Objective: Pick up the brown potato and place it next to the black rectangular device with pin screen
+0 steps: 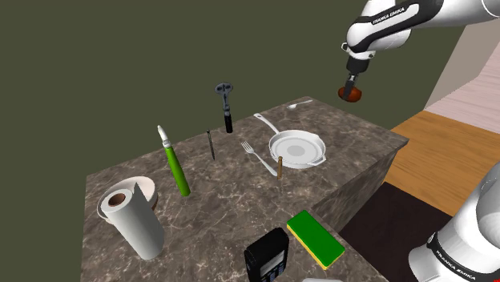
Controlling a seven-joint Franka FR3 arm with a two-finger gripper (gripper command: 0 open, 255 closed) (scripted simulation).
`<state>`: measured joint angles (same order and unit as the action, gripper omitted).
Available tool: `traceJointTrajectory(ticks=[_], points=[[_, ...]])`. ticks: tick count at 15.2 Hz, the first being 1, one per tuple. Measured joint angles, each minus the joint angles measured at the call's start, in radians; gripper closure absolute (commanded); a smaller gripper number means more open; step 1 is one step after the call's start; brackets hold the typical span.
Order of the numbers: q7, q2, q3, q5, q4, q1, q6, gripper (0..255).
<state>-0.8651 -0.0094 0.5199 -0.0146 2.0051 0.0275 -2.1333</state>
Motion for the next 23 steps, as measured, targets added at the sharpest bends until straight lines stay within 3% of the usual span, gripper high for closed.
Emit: traceJointTrajectory(ticks=[14, 23], points=[[0.018, -0.030, -0.006, 0.018, -0.157, 0.005, 0.182, 255], [0.250, -0.230, -0.135, 0.122, 0.037, 0.072, 0.178, 255]])
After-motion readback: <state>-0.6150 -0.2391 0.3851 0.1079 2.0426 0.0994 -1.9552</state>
